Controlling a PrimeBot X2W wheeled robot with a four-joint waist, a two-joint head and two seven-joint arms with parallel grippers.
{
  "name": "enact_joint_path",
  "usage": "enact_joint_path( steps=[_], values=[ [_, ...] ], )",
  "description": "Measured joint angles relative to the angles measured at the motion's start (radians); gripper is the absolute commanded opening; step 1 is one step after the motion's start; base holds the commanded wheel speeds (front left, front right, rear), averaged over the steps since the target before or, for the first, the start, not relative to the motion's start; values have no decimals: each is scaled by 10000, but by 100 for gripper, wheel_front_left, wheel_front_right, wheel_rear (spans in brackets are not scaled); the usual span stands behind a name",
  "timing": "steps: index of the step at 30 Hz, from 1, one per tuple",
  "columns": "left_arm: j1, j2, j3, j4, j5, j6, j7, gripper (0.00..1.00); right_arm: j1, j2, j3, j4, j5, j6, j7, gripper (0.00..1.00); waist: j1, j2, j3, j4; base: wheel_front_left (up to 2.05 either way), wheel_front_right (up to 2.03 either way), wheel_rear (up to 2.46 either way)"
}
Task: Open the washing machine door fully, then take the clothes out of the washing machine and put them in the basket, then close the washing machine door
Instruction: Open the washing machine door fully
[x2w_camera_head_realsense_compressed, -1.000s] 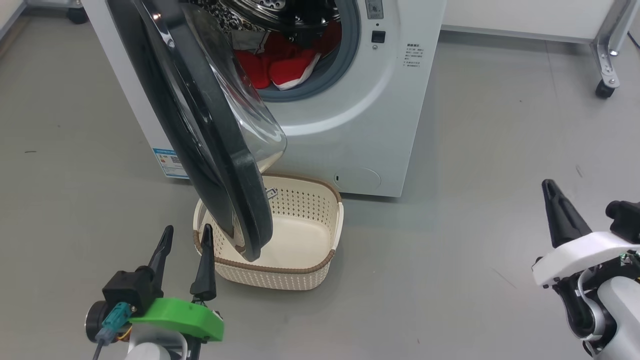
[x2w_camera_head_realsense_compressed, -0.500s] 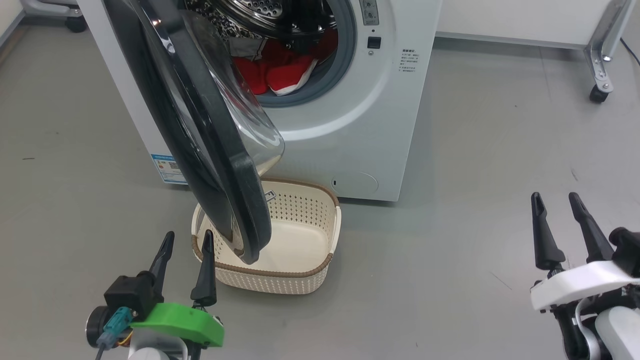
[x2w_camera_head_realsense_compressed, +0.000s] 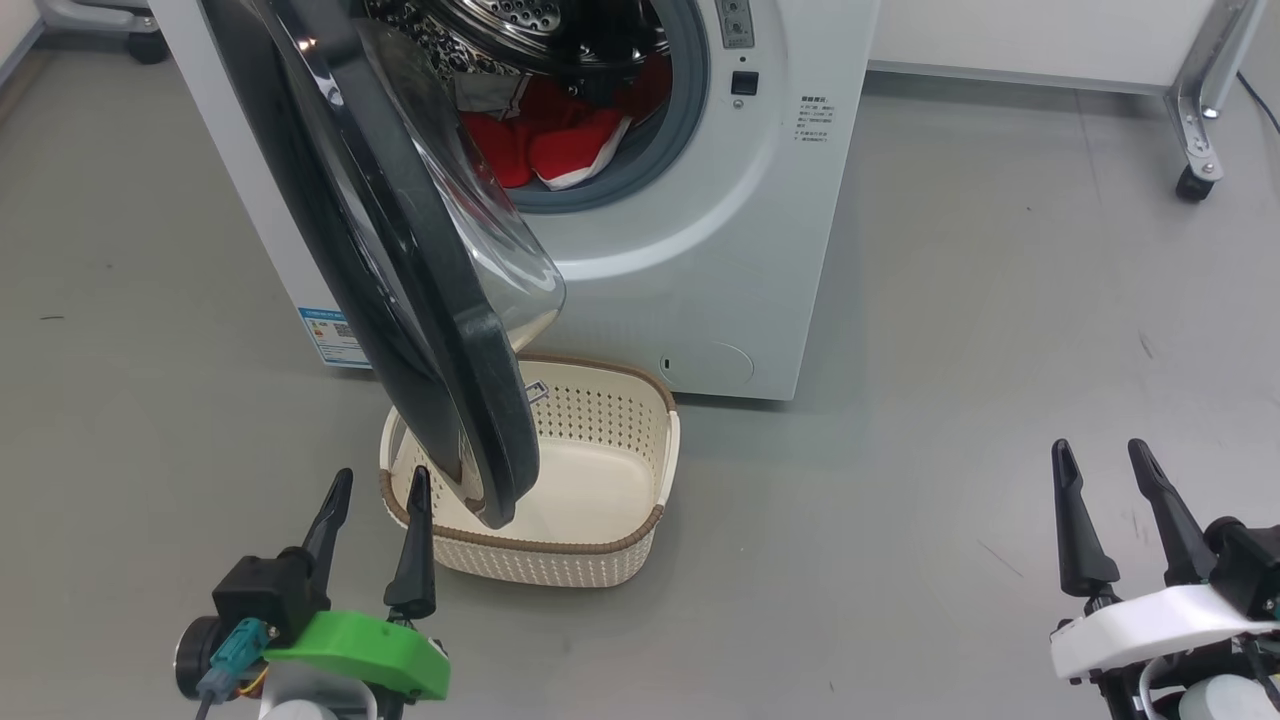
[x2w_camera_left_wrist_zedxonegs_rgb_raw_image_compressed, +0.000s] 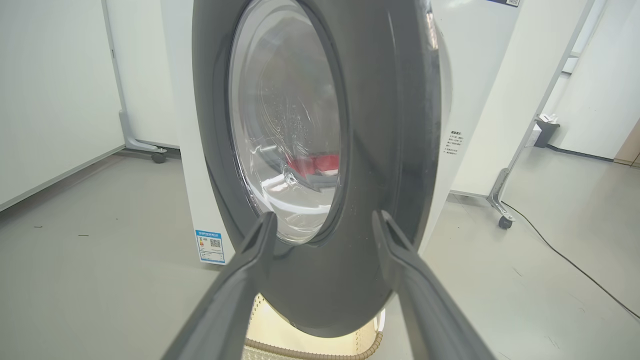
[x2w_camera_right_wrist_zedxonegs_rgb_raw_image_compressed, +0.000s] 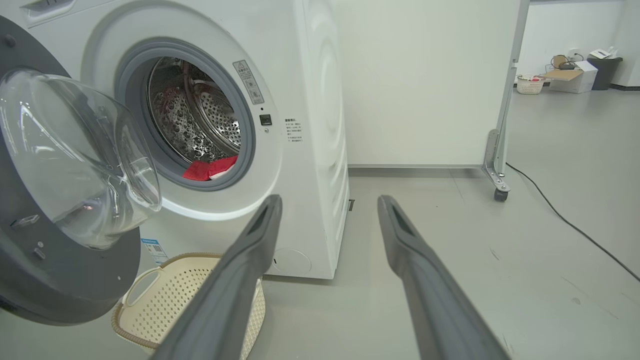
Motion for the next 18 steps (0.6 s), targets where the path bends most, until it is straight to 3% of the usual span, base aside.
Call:
enact_joint_path(
  steps=[6,18],
  values=[
    [1,0,0,-2,0,0,0,100,307,230,-230,-157,-159,21,0,100,0,0,19,-26,0,0,0],
    [2,0,12,2,0,-13,0,100,649,523,-556,-307,-667,374,2,100,0,0,86,-85,0,0,0]
  ],
)
